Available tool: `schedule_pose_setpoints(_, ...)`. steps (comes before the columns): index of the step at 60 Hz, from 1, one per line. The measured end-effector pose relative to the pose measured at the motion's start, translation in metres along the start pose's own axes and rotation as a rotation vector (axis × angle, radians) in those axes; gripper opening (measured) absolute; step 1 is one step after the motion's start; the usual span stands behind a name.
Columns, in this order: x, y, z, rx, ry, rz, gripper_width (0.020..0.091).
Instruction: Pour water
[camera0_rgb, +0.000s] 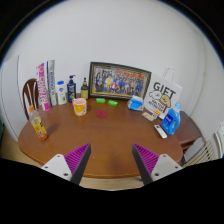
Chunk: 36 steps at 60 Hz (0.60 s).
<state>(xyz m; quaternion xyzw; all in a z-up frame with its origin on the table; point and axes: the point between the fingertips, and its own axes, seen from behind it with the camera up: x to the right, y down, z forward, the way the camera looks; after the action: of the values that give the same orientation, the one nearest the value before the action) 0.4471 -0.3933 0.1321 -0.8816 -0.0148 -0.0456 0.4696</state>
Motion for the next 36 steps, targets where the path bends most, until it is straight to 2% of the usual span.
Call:
schedule_pose_setpoints(16, -0.071, 0.018, -0.001, -0.041, -0.039, -0.032, 0.0852)
schedule_pose_setpoints(30, -0.197, 0.030, 0.001, -0.037, -0.118, -0.047, 0.0855)
schedule_pose_setpoints(36, -0.261, 0.022, 0.007, -0.009, -0.166, -0.032, 0.0855)
